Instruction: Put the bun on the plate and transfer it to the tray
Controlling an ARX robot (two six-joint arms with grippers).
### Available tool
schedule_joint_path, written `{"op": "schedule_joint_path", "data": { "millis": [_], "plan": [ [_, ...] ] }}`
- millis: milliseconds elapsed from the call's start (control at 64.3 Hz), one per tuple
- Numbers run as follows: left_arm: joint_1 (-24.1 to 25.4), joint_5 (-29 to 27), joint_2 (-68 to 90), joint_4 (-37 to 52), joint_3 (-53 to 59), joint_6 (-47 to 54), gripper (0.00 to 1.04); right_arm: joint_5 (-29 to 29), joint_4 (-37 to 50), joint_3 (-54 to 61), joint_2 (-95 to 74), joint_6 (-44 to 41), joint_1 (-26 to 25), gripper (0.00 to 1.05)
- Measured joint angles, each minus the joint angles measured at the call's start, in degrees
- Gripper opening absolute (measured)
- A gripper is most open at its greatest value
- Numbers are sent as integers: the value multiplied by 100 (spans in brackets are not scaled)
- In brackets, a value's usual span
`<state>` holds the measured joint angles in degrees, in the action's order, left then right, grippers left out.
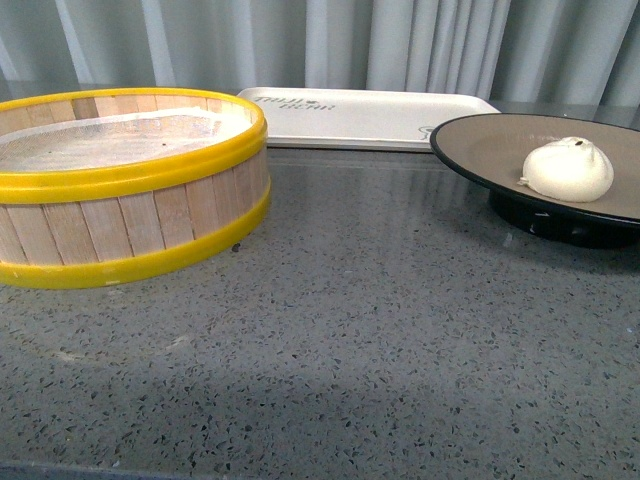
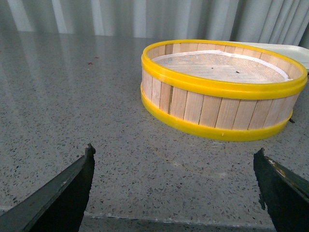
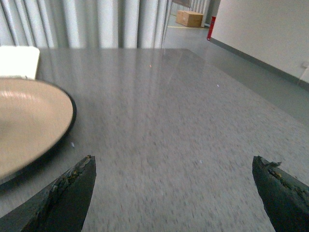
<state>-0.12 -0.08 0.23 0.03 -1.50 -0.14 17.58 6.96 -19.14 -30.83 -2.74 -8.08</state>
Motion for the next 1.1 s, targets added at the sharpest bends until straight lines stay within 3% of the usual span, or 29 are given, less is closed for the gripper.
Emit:
{"op": "schedule_joint_path", "data": {
  "millis": [124,187,296,389,622,1104],
  "plan": [
    [0,4,0,0,0,0,98,-1355,114,-538,-1093,970,-1128,96],
    [0,0,0,0,0,0,98,-2039,105,-822,-1770,1840,-1596,96],
    [0,4,0,0,0,0,98,-2793,24,-1239,-2498,3108,-1810,96],
    [0,4,-2,0,0,0,98,-3270,-7,-1543,-2948,3969,-1781,96],
    [0,7,0,0,0,0,98,-3788,-28,-1864,-3873,5318,-1394,96],
    [0,7,0,0,0,0,98,-4129,446,-1974,-4557,6481,-70,95]
  ]
}}
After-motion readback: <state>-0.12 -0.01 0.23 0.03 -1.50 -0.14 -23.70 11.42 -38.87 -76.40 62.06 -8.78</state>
